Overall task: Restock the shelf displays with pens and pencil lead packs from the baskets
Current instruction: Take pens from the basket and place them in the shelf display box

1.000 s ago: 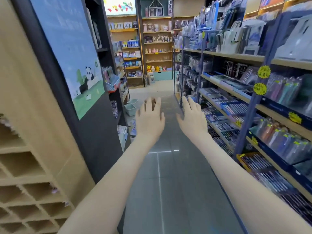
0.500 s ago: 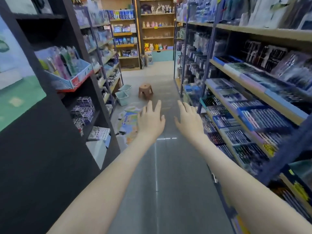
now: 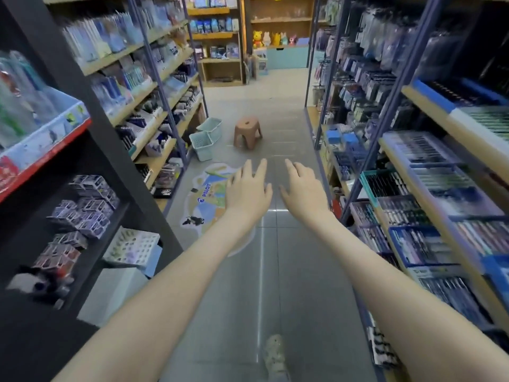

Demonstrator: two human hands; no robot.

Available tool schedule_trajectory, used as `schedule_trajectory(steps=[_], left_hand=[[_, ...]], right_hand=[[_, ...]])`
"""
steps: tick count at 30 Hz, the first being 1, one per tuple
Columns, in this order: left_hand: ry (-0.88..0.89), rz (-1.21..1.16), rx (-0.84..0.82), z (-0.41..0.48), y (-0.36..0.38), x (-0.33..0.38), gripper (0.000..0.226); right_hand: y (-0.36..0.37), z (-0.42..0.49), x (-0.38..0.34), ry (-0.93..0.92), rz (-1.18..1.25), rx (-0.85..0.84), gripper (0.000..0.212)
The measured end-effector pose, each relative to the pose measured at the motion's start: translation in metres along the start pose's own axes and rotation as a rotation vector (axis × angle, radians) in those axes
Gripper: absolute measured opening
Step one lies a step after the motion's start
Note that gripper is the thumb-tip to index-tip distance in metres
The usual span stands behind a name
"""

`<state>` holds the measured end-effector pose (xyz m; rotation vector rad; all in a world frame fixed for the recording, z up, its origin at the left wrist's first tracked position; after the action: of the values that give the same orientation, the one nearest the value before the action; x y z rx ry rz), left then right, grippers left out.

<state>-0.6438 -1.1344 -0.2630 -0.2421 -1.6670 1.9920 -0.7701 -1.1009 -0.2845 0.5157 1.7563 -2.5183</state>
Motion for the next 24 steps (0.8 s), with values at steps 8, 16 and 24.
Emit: schedule_trajectory(steps=[8, 16, 24], left_hand=[[-0.025, -0.004, -0.138, 0.212, 0.087, -0.014, 0.06], [-0.052, 0.044, -0.194, 0.404, 0.152, -0.042, 0.059], [-0.17, 0.066, -0.144, 0.621, 0.18, -0.088, 0.058]], right_hand=[[0.082, 0.196, 0.066, 0.009, -0.002, -0.132, 0.064], [0.158, 0.39, 0.128, -0.03, -0.007, -0.211, 0.063], [0.22, 0.623, 0.152, -0.183, 0.009, -0.249, 0.064]])
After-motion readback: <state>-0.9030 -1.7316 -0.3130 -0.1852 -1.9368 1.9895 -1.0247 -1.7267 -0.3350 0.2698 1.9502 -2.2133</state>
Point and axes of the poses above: each hand's wrist, its own z-axis towards the middle knuckle, its own y-axis out of the palm, x = y × z, the point moved 3 cm from there along z, towards the middle knuckle
